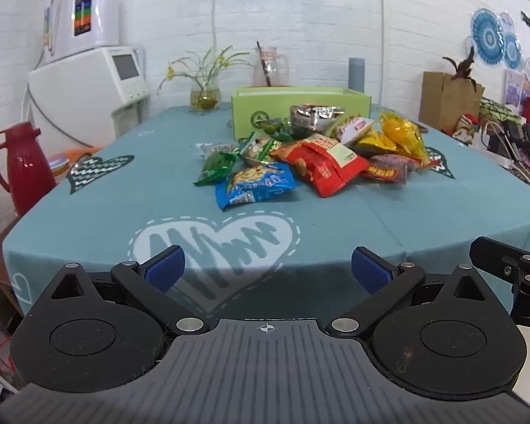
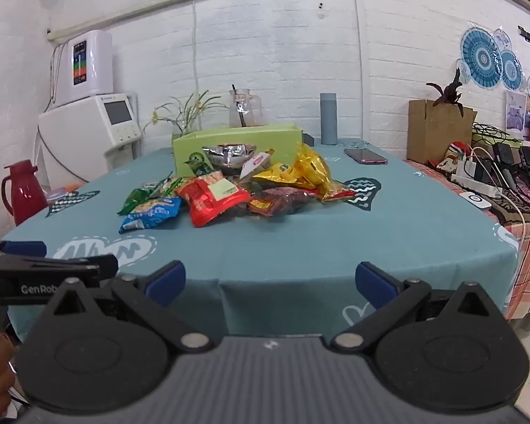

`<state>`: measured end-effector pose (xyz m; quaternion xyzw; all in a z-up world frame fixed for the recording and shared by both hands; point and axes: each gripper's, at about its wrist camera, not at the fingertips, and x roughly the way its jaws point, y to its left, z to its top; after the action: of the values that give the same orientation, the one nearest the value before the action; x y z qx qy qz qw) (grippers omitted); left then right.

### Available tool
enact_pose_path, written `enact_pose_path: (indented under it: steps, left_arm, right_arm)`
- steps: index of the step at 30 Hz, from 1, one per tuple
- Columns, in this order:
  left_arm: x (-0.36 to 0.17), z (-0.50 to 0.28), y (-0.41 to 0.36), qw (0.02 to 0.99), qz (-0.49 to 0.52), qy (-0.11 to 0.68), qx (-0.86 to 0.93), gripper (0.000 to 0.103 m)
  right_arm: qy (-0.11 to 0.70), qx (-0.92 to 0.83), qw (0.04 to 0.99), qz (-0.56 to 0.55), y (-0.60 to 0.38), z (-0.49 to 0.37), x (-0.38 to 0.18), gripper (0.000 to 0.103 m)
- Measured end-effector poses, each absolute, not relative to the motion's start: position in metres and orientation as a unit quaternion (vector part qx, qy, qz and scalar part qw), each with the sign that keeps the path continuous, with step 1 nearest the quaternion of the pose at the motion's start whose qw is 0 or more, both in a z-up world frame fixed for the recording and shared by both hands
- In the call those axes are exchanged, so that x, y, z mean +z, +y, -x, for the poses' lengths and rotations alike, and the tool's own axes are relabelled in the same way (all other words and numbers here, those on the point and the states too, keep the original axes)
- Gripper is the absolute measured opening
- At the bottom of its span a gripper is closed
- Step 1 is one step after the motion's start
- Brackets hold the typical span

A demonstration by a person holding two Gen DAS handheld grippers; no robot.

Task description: Organize snacks

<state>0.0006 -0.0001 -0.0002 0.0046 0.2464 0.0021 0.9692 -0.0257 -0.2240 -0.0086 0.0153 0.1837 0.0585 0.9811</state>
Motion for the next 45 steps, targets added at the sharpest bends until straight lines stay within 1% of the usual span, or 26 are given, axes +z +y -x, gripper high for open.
enact_pose_path:
  steps: [5, 6, 8, 45]
  left_arm:
    - [-0.001, -0.009, 0.001, 0.968, -0.007, 0.25, 0.004, 0.092]
    - [-0.003, -0.001, -0.001, 0.972, -0.01, 0.236, 0.001, 0.092]
    - [-0.004, 0.001, 0.0, 0.972, -0.013, 0.236, 0.001, 0.092]
    - [-0.014, -0.001, -0.003, 0.966, -0.016, 0.256, -0.004, 0.092]
  right_arm:
    - [0.186, 0.058, 0.981, -0.021, -0.225, 0.026, -0.01, 0.102]
    - [0.187, 0.057, 0.981, -0.021, -0.224, 0.025, -0.009, 0.102]
    - [0.187, 0.06, 0.98, -0.02, -0.225, 0.027, -0.01, 0.102]
    - [0.197, 0.069, 0.978, 0.002, -0.215, 0.023, -0.019, 0.102]
